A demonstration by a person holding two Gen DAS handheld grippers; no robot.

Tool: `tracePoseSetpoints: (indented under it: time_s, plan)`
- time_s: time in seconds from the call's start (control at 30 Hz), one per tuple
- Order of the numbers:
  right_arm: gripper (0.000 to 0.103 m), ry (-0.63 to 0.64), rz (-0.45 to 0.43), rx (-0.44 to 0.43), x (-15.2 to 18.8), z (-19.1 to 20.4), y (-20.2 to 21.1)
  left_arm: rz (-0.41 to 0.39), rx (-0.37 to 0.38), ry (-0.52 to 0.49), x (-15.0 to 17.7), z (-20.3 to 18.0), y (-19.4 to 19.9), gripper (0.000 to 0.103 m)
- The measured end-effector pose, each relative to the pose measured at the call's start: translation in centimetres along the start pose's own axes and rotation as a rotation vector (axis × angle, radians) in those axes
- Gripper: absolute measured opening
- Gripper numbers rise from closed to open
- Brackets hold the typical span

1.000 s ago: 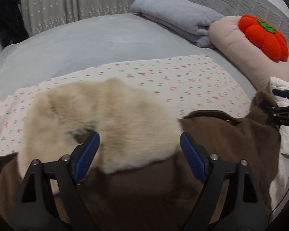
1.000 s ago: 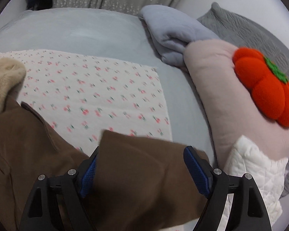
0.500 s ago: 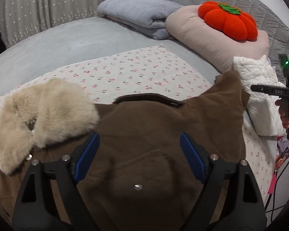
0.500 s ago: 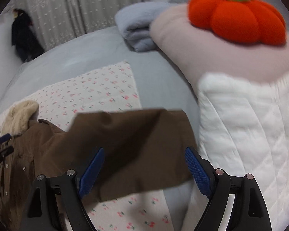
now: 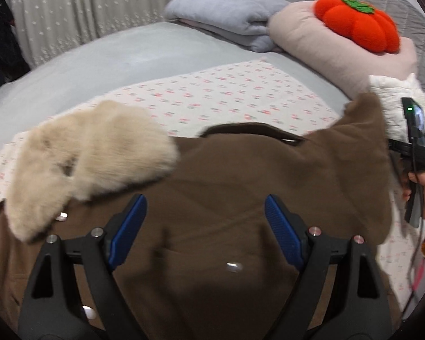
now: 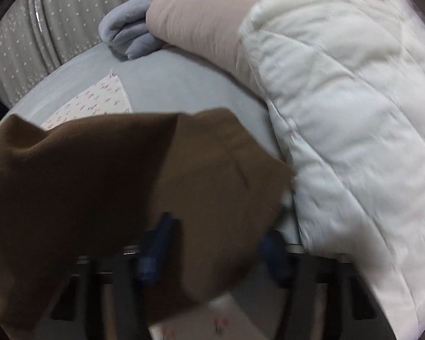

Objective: Fold large clothes
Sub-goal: 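Grasp the coat sleeve by the white quilt with the right tool and pull outward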

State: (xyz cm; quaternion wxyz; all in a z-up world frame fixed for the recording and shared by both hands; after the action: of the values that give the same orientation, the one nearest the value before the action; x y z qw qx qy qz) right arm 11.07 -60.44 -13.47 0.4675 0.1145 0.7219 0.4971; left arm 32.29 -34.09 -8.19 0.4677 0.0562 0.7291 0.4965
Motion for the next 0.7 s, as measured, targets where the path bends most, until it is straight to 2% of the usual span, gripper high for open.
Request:
tracePoseSetpoints:
  time_s: [0.07, 0.13, 0.2, 0.33, 0.43, 0.5, 0.57, 0.63, 0.7]
  plan:
    - [0.006, 0.021, -0.074, 0.001, -0.8, 0.3, 1.6, 0.011, 0.017, 0.031, -0.1, 0.9, -0.3, 0.07]
    - [0.006, 0.062, -0.188, 0.022, -1.7, 0.3, 5.7, 0.018, 0.049, 0.07, -0.1, 1.3, -0.8, 0.064]
    - [0.006, 0.104, -0.316, 0.077, -2.2, -0.7, 11.5, 0.02, 0.082, 0.095, 0.0, 1.0, -1.4, 0.063]
    - [0.005, 0.103, -0.44, 0.198, -0.4, -5.2, 18.7, 0.027, 0.13, 0.122, 0.5, -0.7, -3.2, 0.063]
    - [0.005, 0.094, -0.435, 0.224, 2.9, -8.2, 20.6, 0.069, 0.171, 0.142, 1.5, -2.2, -4.9, 0.063]
    - [0.005, 0.114, -0.419, 0.258, 4.9, -9.1, 19.9, 0.073, 0.168, 0.115, 2.1, -3.2, -5.7, 0.063]
    - [0.005, 0.1, -0.355, 0.259, 7.0, -9.6, 17.9, 0.071, 0.146, 0.076, 2.5, -3.7, -6.3, 0.064]
    - [0.006, 0.006, -0.24, 0.208, 9.3, -10.8, 14.1, 0.08, 0.144, 0.063, 2.4, -3.9, -6.2, 0.064]
    - [0.008, -0.081, -0.169, 0.145, 11.5, -12.3, 12.0, 0.106, 0.154, 0.05, 2.3, -3.8, -5.8, 0.064]
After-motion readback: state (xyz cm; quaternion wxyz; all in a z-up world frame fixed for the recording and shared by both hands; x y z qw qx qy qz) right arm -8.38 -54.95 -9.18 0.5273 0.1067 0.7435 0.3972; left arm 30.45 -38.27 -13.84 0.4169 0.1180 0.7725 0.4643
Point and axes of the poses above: each gripper's, at about its wrist camera, not at the fingertips, and y roughly against the way its jaws point, z to its left, x to its underside, the point moved 5 cm from there along -y, roughly the way its jaws point, and after that the axes turned 4 degrees about y, right-handed, at the moved point
